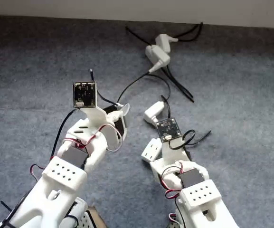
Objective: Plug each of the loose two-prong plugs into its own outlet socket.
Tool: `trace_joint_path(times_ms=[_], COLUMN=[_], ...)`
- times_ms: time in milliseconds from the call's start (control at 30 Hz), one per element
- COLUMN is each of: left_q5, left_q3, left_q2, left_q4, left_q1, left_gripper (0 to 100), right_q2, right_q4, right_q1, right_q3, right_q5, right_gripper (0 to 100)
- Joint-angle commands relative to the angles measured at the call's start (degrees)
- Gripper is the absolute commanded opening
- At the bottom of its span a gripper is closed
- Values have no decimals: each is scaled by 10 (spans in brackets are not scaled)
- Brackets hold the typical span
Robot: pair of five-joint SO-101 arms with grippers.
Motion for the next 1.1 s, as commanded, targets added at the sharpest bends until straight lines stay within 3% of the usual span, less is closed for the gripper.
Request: trace_joint_path(times_ms=[0,233,367,467,633,1067], left_q5=[-8,-29,-33,-56,-98,-122], left_q3=[-8,-7,-6,-4,-7,55], left_q2=[23,36,36,36,35,36], left_q4=[-33,-47,-46,-45,-24,15], left_q1=[-3,1,22,51,104,139], left_gripper=[6,6,6,6,6,6], right_q2=[-8,-8,-9,-9,-9,-7], right_q4=[-15,-11,26,29,26,-6], right_q1=[-35,-58,42,120,203,211], right_q3=[-26,-33,-37,-34,-22,8], right_q5=[-11,-8,-5,49,69,70], right_gripper=[343,343,343,343,343,343])
